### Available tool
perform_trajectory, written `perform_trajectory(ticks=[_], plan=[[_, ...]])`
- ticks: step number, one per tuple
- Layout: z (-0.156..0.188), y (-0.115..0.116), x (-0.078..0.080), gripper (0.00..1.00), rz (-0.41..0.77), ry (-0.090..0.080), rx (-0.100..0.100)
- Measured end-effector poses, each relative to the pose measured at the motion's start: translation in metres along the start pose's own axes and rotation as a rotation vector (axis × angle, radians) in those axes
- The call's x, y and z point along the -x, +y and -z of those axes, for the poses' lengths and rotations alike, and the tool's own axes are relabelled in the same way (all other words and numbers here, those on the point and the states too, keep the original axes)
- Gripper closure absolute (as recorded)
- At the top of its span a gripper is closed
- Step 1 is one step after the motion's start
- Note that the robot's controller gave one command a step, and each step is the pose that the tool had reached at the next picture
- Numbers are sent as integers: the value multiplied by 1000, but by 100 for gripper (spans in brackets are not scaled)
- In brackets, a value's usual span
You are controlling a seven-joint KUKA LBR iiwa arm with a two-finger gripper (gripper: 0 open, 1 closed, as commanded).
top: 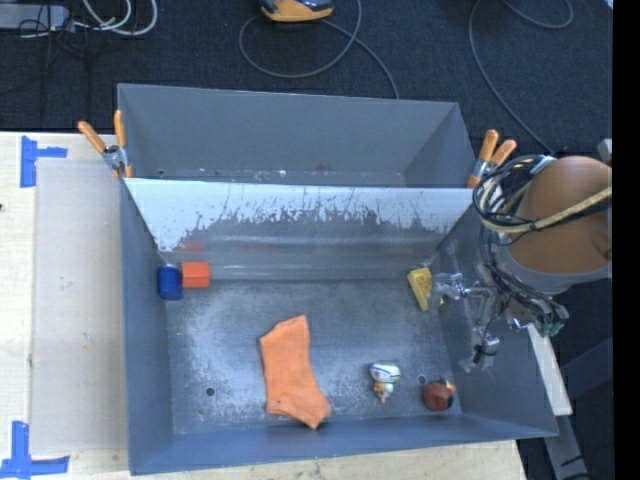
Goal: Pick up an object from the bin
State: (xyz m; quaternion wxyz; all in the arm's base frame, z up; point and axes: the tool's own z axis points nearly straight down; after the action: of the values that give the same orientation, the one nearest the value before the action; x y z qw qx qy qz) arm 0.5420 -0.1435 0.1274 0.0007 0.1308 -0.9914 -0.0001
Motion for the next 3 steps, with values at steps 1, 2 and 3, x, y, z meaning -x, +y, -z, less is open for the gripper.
perform_trajectory(ticks=[1, 2, 3], plan=[[-39, 3, -35, 0, 216, -2, 3], [-59, 10, -47, 0, 277, 1, 14], [-58, 15, -59, 0, 478, -9, 20]])
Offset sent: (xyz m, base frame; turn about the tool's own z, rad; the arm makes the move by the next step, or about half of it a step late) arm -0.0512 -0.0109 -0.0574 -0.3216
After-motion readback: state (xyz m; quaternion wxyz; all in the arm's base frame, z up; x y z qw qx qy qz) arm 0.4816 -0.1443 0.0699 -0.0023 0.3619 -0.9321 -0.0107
